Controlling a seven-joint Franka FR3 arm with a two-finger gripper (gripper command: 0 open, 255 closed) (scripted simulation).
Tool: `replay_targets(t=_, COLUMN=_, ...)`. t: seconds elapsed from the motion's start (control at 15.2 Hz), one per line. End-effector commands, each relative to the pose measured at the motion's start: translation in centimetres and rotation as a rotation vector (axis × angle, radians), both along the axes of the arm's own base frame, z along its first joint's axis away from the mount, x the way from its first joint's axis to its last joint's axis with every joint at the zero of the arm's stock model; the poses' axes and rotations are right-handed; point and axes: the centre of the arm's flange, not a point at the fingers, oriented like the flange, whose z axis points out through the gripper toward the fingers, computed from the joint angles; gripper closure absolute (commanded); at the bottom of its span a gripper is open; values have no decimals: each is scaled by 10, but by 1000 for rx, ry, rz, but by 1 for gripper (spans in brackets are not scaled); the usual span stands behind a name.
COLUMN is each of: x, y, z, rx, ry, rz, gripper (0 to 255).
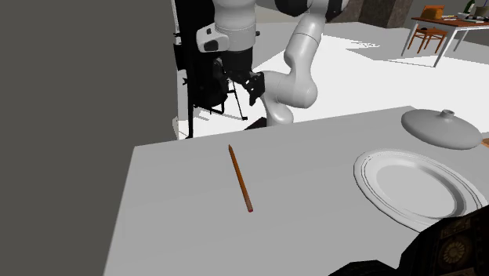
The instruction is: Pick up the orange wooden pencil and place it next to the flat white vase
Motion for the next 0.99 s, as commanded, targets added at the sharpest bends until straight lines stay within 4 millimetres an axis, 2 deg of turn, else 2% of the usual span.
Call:
replay_targets(t=0.0, x=0, y=0, z=0, rx=0, ry=0, rz=0, gripper=0)
replay_targets(t=0.46, x=79, y=21, z=-1, rx=141, ry=-15, rz=248, gripper=0)
replay_targets(t=0.92, x=150, y=60, z=2, rx=281, ry=-30, rz=496, gripper=0)
